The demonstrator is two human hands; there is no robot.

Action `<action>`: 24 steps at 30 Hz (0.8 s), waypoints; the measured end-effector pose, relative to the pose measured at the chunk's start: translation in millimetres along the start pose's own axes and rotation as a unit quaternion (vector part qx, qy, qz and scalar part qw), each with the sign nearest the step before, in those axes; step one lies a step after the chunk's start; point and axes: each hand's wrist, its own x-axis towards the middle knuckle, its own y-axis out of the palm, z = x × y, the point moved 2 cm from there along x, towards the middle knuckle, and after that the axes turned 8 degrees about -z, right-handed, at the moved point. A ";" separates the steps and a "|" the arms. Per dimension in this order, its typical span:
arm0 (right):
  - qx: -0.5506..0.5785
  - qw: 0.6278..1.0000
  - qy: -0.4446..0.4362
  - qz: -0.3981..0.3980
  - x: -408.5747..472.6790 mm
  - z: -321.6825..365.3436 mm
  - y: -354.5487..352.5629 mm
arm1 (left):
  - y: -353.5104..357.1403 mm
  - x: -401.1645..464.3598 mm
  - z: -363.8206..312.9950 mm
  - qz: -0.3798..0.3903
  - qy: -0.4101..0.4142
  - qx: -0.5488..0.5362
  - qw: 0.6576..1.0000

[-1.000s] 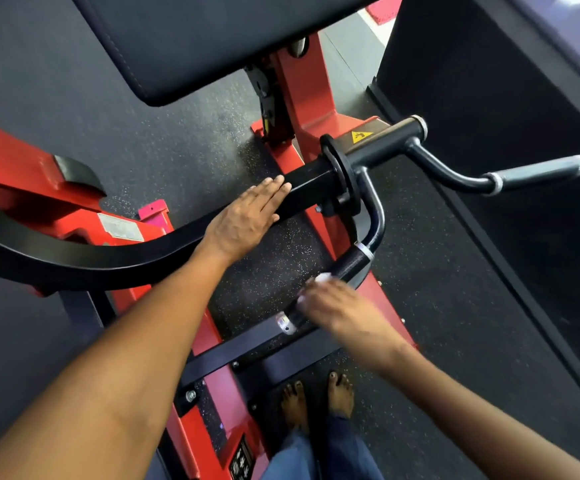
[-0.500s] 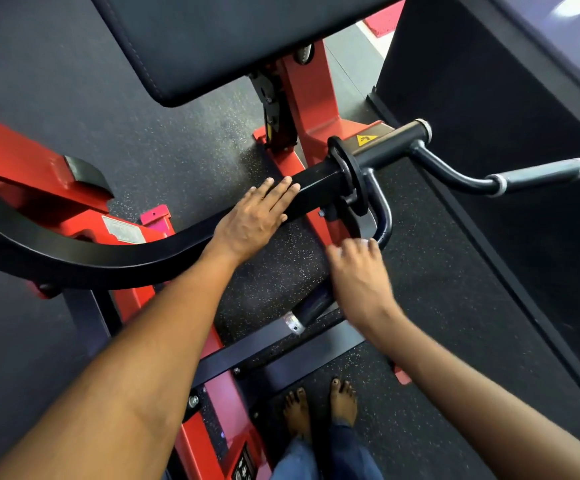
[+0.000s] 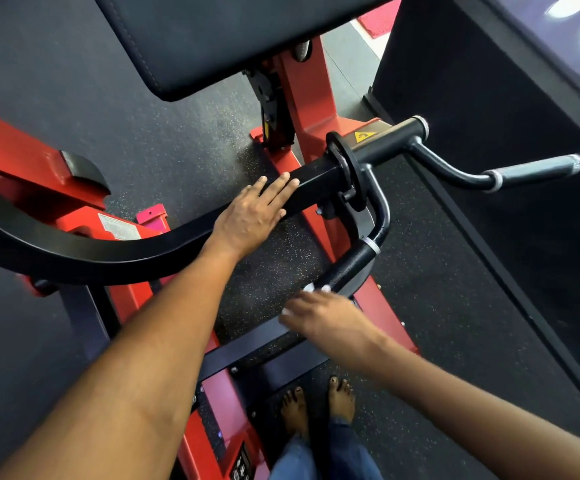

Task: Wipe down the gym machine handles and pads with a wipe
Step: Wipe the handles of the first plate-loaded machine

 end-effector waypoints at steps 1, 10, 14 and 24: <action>-0.005 0.999 0.044 -0.030 -1.4 -19.5 -8.2 | 0.0 -0.1 -0.3 -0.001 -0.001 0.002 1.000; 0.005 0.996 -0.025 -0.086 -25.5 14.2 4.9 | -1.3 -0.7 -0.9 0.021 -0.014 0.001 1.000; 0.021 0.947 0.234 -0.219 -33.2 -73.2 -16.1 | -2.3 -0.3 -2.1 0.017 -0.021 -0.010 1.000; -0.004 0.917 0.289 -0.277 -26.0 -95.1 -21.5 | -1.3 -0.7 -1.8 0.020 -0.020 -0.002 1.000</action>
